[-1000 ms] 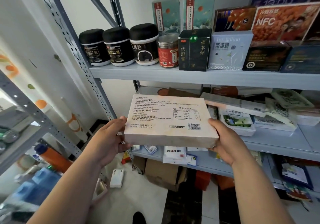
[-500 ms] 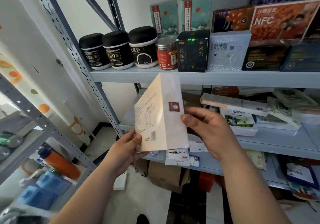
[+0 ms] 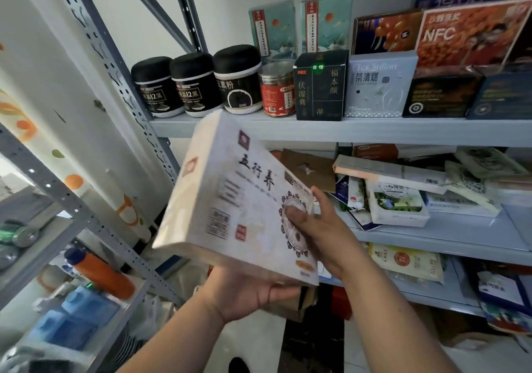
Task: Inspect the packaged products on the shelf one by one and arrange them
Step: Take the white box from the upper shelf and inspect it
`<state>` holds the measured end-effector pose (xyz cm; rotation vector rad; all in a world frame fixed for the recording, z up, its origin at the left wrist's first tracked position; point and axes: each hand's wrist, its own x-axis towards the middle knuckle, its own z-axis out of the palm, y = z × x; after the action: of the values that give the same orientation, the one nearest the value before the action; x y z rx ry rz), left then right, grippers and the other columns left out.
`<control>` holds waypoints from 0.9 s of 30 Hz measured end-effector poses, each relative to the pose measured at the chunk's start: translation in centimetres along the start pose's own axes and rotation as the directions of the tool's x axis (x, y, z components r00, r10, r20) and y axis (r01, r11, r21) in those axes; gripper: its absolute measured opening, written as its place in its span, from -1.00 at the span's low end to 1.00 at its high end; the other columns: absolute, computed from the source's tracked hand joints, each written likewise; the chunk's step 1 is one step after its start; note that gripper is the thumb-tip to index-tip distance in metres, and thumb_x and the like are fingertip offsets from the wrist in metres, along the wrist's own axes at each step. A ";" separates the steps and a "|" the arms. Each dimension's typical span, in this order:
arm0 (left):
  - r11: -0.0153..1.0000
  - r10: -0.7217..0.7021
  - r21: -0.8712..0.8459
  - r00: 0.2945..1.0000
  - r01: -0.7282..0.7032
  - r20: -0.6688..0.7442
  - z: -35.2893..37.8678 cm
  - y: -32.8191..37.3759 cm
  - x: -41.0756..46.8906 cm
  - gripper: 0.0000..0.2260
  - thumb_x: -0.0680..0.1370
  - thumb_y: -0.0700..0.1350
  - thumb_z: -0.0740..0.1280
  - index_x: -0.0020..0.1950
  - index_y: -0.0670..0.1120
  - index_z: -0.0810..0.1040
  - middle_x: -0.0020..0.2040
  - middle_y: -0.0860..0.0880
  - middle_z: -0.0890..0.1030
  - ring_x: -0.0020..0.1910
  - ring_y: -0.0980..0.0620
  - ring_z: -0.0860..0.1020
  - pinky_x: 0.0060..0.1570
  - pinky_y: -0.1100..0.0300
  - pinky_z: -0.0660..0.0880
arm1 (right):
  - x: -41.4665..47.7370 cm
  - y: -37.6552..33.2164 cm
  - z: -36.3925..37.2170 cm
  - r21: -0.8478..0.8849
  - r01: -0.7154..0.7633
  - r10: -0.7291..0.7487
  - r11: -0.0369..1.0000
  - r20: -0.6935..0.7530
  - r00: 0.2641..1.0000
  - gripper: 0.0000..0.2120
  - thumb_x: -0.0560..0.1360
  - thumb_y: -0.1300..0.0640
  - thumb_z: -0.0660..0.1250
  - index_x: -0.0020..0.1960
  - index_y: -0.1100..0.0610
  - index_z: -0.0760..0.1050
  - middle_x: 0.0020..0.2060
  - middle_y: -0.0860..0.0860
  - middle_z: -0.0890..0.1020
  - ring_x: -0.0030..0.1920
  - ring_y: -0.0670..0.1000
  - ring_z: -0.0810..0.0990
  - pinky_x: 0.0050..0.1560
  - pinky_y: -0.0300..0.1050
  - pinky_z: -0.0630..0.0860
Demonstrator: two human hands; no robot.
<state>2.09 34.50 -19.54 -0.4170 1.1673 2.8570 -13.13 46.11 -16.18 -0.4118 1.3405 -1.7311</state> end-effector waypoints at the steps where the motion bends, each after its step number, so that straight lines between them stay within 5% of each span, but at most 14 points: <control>1: 1.000 0.018 -0.004 1.000 -0.018 -0.005 0.0 0.1 -0.1 -0.37 0.53 0.16 0.46 0.49 -0.15 0.47 0.50 -0.31 0.41 0.38 -0.42 0.47 0.15 -0.27 0.57 | 0.0 0.0 -0.4 0.053 0.010 -0.009 0.999 -0.009 1.000 0.05 0.16 -0.01 0.68 0.54 0.02 0.25 0.22 0.18 0.68 0.12 0.21 0.72 0.17 0.20 0.63; 3: 0.994 0.090 -0.066 0.996 -0.090 0.010 -0.8 0.6 -0.5 -0.39 0.62 0.17 0.33 0.55 -0.15 0.36 0.54 -0.24 0.36 0.47 -0.39 0.35 0.38 -0.41 0.35 | -0.1 -0.3 -1.3 0.102 0.064 -0.058 0.993 -0.062 0.996 -0.16 0.24 0.14 0.62 0.46 0.09 0.38 0.12 0.16 0.73 0.07 0.18 0.74 0.02 0.13 0.69; 6: 0.970 0.125 0.213 0.992 -0.116 -0.031 -1.6 2.6 -1.5 -0.45 0.33 0.30 0.58 0.26 0.12 0.68 0.29 0.09 0.64 0.35 -0.03 0.54 0.52 -0.33 0.16 | -0.5 -1.4 -2.7 0.127 0.187 -0.174 0.974 -0.108 0.979 -0.34 0.27 0.20 0.56 0.36 0.20 0.50 0.10 0.12 0.74 0.05 0.09 0.75 -0.11 -0.06 0.68; 7: 0.965 0.159 0.207 0.987 -0.163 0.039 -2.0 3.5 -2.0 -0.51 0.46 0.26 0.49 0.34 0.12 0.63 0.36 0.07 0.60 0.40 -0.04 0.51 0.52 -0.31 0.14 | -0.7 -1.7 -3.1 0.107 0.224 -0.211 0.969 -0.126 0.969 -0.38 0.28 0.19 0.56 0.33 0.18 0.53 0.11 0.11 0.74 0.05 0.07 0.75 -0.11 -0.07 0.68; 10: 0.980 0.194 -0.027 0.977 -0.197 -0.086 -3.6 6.6 -3.5 -0.42 0.65 0.20 0.22 0.58 -0.11 0.34 0.54 -0.25 0.36 0.51 -0.35 0.31 0.49 -0.45 0.04 | -1.3 -2.1 -4.2 0.046 0.306 -0.292 0.951 -0.197 0.936 -0.36 0.27 0.14 0.58 0.33 0.12 0.53 0.12 0.07 0.74 0.09 0.11 0.74 -0.06 0.03 0.68; 11: 0.980 0.185 -0.054 0.978 -0.191 -0.100 -3.8 7.0 -3.7 -0.34 0.61 0.23 0.29 0.58 -0.14 0.32 0.53 -0.29 0.35 0.48 -0.39 0.34 0.45 -0.46 0.14 | -1.5 -2.1 -4.5 0.015 0.328 -0.316 0.944 -0.228 0.921 -0.31 0.24 0.11 0.61 0.34 0.10 0.52 0.12 0.05 0.74 0.11 0.12 0.73 -0.01 0.09 0.68; 14: 0.950 0.253 0.235 0.947 -0.205 -0.196 -3.6 7.3 -3.8 -0.06 0.25 0.28 0.64 0.48 -0.16 0.46 0.40 -0.32 0.51 0.30 -0.36 0.55 0.12 -0.28 0.59 | -2.0 -2.3 -4.4 -0.083 0.359 -0.368 0.930 -0.252 0.895 -0.20 0.16 0.00 0.66 0.36 0.01 0.49 0.15 -0.02 0.72 0.17 0.11 0.70 0.18 0.26 0.62; 17: 0.894 0.352 0.374 0.903 -0.247 -0.246 -3.2 7.5 -3.9 -0.03 0.22 0.29 0.64 0.50 -0.10 0.42 0.39 -0.26 0.54 0.31 -0.34 0.56 0.04 -0.27 0.61 | -2.6 -3.0 -3.7 -0.268 0.370 -0.431 0.889 -0.226 0.873 -0.16 0.23 0.02 0.69 0.44 -0.16 0.42 0.22 -0.07 0.68 0.23 -0.01 0.66 0.22 0.22 0.61; 20: 0.846 0.441 0.442 0.857 -0.298 -0.267 -3.5 7.6 -4.3 -0.07 0.25 0.15 0.69 0.50 -0.13 0.38 0.39 -0.25 0.54 0.35 -0.34 0.52 0.13 -0.35 0.55 | -3.1 -3.9 -2.5 -0.548 0.381 -0.533 0.745 -0.147 0.833 -0.13 0.32 0.05 0.67 0.50 -0.28 0.32 0.34 -0.13 0.54 0.31 -0.13 0.54 0.31 0.06 0.57; 24: 0.779 0.525 0.531 0.809 -0.333 -0.264 -3.5 8.3 -5.0 0.02 0.13 0.11 0.74 0.45 -0.21 0.38 0.32 -0.28 0.59 0.29 -0.32 0.57 0.06 -0.25 0.62 | -3.5 -5.0 -0.7 -0.716 0.361 -0.556 0.597 -0.045 0.830 -0.08 0.37 -0.02 0.62 0.57 -0.25 0.19 0.39 -0.21 0.38 0.14 -0.38 0.41 0.13 -0.55 0.35; 25: 0.746 0.569 0.567 0.777 -0.349 -0.271 -3.4 8.7 -5.5 0.01 0.12 0.12 0.74 0.43 -0.21 0.40 0.28 -0.27 0.61 0.27 -0.30 0.59 0.06 -0.22 0.63 | -3.7 -5.4 -0.2 -0.776 0.340 -0.543 0.531 -0.003 0.840 -0.05 0.38 -0.06 0.61 0.59 -0.27 0.12 0.39 -0.23 0.31 0.16 -0.36 0.36 0.16 -0.56 0.30; 27: 0.674 0.642 0.640 0.720 -0.368 -0.263 -3.1 9.7 -6.3 -0.03 0.08 0.14 0.73 0.37 -0.16 0.45 0.21 -0.20 0.66 0.21 -0.21 0.64 0.07 -0.12 0.65 | -3.9 -6.4 0.9 -0.894 0.328 -0.548 0.305 0.117 0.828 -0.02 0.40 -0.14 0.58 0.60 -0.32 0.02 0.47 -0.23 0.14 0.40 -0.25 0.21 0.45 -0.26 0.28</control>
<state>7.73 25.91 -13.42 -0.9003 2.4965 2.6587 -13.13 48.82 -9.15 -1.3579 2.4764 -1.2861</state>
